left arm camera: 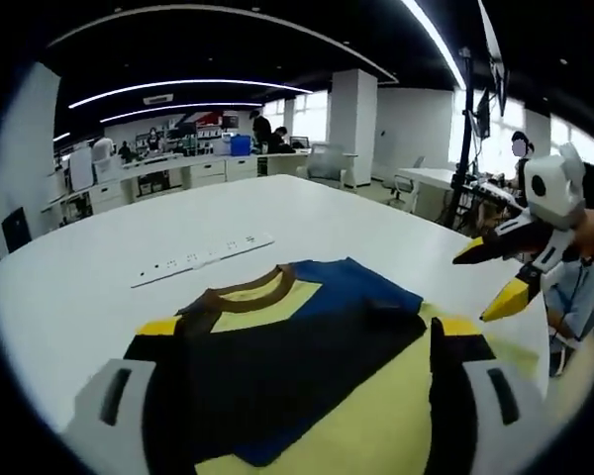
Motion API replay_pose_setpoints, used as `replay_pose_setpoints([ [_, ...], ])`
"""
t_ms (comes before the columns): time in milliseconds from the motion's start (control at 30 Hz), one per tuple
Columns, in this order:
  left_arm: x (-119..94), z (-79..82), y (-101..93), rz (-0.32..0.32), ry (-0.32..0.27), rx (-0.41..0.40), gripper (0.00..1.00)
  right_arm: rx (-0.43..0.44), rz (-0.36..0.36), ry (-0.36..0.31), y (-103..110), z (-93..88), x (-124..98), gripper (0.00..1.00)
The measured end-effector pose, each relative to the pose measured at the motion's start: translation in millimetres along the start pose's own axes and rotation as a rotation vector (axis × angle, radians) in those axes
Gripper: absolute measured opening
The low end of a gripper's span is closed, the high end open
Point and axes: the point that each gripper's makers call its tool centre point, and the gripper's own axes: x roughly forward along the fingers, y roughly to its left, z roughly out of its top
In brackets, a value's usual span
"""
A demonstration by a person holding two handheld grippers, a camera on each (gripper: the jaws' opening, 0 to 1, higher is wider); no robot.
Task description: Fold the garment on the visible template until the final outline fits inside the template.
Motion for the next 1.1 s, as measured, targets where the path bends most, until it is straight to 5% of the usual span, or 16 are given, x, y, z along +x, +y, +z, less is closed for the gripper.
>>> replay_pose_setpoints([
  [600,-47,-61.2,74.8,0.159,0.104,0.027,0.78,-0.052,0.009,0.004,-4,6.5,50,0.31],
  [900,-54,-85.9,87.7,0.185,0.143,0.035,0.55,-0.13,-0.048,0.045,-12,-1.2,70,0.29],
  [1100,-52,-108.5,93.1,0.196,0.219,0.04,0.34,-0.199,-0.076,0.085,-16,-10.9,84,0.21],
])
